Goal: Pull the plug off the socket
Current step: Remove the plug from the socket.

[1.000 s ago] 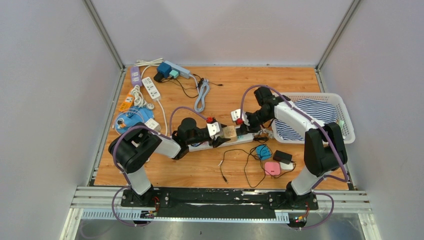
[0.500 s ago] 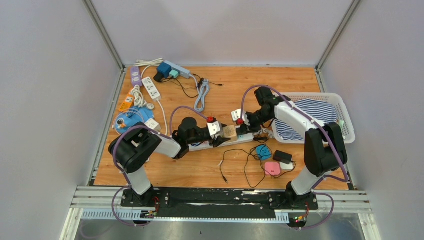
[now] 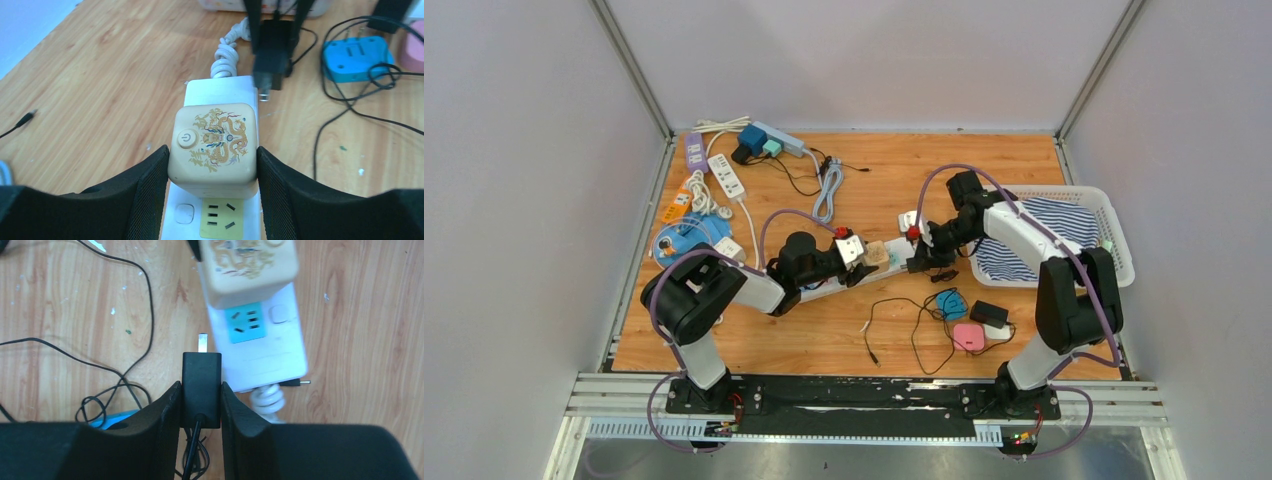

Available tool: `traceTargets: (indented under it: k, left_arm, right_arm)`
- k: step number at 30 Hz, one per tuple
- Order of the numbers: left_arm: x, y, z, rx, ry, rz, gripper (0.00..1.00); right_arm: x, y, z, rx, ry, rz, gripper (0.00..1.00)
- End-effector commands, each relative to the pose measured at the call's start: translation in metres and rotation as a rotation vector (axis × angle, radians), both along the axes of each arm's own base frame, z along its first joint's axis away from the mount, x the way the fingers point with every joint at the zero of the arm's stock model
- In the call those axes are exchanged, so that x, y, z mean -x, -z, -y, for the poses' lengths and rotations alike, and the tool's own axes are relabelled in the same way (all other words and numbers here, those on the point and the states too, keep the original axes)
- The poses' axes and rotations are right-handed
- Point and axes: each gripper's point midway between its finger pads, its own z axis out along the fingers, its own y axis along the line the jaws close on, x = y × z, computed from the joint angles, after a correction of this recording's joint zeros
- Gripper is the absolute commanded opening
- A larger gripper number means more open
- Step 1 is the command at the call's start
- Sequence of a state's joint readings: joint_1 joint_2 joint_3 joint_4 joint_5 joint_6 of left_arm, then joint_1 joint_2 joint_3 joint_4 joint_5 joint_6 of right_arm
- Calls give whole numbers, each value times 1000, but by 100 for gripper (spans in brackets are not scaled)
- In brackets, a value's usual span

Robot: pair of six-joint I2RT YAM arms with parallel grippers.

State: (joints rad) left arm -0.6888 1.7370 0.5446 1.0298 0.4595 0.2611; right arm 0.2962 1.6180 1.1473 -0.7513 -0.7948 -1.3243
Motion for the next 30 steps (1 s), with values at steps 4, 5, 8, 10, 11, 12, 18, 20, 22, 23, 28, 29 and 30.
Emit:
traceTargets:
  k: [4,5,8,10,11,12,18,20,22,23,28,29,30]
  left_arm:
    - [-14,39,-25,-119,-123,-64,0]
    - [-14,39,-25,-119,-123,-64,0]
    - [-15,39,-26,-119,-128,-64,0]
    - [-16,38,-27,-118,-136,-64,0]
    - [-17,38,-27,-118,-142,-66,0]
    - [-17,38,-28,-117,-146,-66,1]
    - [-19,36,-30,-113,-158,-67,25]
    - [-19,35,-30,-112,-162,-64,35]
    - [-19,34,-30,-110,-159,-63,45]
    - [-18,34,-31,-111,-160,-62,50]
    - [-16,31,-33,-94,-168,-54,76]
    - [-15,28,-34,-80,-173,-46,81]
    - [-15,24,-35,-65,-179,-36,86]
  right_arm:
    - [42,-20,-10,-119,-89,-90,0]
    - [42,-23,-10,-126,-90,-87,0]
    - [43,-26,-11,-134,-90,-82,0]
    - [43,-28,-12,-141,-90,-82,0]
    - [43,-29,-12,-146,-90,-87,0]
    - [44,-29,-13,-147,-91,-89,0]
    - [44,-30,-13,-147,-91,-96,0]
    - [44,-30,-13,-148,-91,-96,0]
    - [44,-30,-13,-148,-91,-97,0]
    - [44,-30,-13,-148,-89,-98,0]
    - [44,-29,-13,-146,-89,-104,0]
    - [44,-29,-13,-147,-89,-105,0]
    - [44,-29,-13,-148,-88,-106,0]
